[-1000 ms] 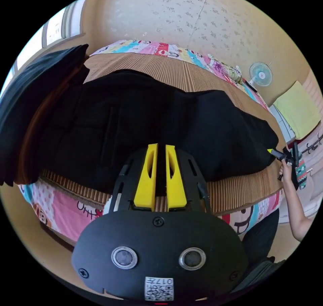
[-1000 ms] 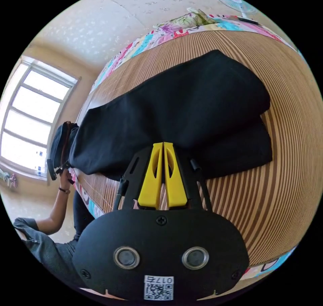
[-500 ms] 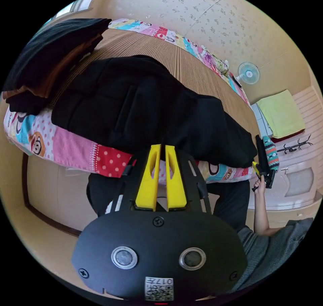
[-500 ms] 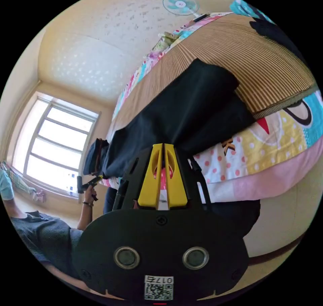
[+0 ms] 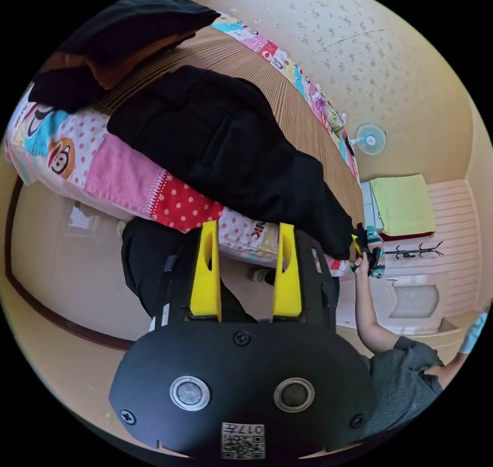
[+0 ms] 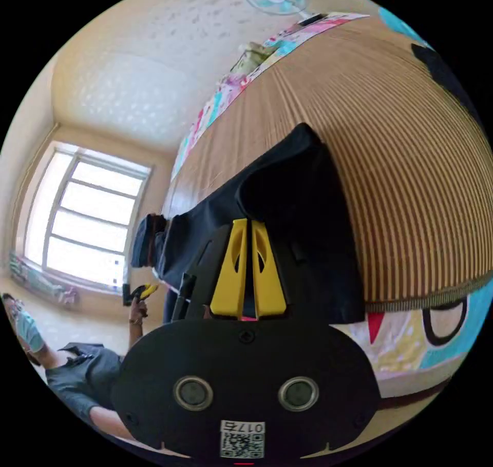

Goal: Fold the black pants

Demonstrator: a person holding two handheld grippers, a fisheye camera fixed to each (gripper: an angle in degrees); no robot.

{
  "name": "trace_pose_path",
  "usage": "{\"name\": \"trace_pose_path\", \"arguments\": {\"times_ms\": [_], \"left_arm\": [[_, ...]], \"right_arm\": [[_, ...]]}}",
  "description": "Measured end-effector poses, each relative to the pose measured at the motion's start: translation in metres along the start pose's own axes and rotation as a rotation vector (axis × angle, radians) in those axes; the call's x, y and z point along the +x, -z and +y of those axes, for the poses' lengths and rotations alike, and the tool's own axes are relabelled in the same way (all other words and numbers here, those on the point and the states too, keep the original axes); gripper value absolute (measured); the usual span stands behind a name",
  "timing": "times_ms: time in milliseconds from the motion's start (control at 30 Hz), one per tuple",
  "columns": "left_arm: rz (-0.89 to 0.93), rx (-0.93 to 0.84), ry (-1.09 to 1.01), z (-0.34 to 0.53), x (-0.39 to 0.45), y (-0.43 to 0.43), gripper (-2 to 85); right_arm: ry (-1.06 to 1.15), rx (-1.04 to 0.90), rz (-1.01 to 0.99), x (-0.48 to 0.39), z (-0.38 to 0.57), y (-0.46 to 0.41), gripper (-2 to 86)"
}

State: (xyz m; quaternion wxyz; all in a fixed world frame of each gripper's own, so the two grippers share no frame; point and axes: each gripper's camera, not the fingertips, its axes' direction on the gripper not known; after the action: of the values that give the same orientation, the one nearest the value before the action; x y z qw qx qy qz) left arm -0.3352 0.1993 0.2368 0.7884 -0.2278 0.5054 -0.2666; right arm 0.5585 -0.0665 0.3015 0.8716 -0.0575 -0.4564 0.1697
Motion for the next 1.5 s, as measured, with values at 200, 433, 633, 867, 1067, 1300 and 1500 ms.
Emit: {"name": "trace_pose_path", "arguments": {"times_ms": [200, 433, 633, 867, 1067, 1300, 1500], "left_arm": [[0.009, 0.103, 0.041, -0.004, -0.003, 0.016, 15.9], [-0.083, 0.278, 0.097, -0.031, -0.017, 0.022, 16.5], [0.079, 0.264, 0.324, -0.090, -0.081, -0.014, 17.9], [0.021, 0.334, -0.132, -0.132, 0.016, 0.018, 6.0], [-0.070, 0.496, -0.284, -0.094, 0.042, 0.069, 6.1], [0.287, 0.472, 0.378, -0.070, -0.149, -0.018, 5.8], [0.287, 0.583, 0.115, -0.106, -0.027, 0.016, 6.2]], "right_arm": [[0.082, 0.267, 0.256, -0.075, 0.021, 0.098, 1.3], [-0.387, 0.124, 0.327, 0.062, 0.089, 0.085, 1.9], [-0.408, 0.331, 0.119, 0.066, 0.169, 0.086, 1.1], [-0.401, 0.344, 0.045, 0.053, 0.187, 0.079, 0.6], [-0.338, 0.350, -0.023, 0.033, 0.174, 0.064, 0.4], [-0.277, 0.200, -0.085, 0.026, 0.150, 0.008, 0.3], [-0.226, 0.169, -0.044, 0.015, 0.151, 0.003, 0.3]]}}
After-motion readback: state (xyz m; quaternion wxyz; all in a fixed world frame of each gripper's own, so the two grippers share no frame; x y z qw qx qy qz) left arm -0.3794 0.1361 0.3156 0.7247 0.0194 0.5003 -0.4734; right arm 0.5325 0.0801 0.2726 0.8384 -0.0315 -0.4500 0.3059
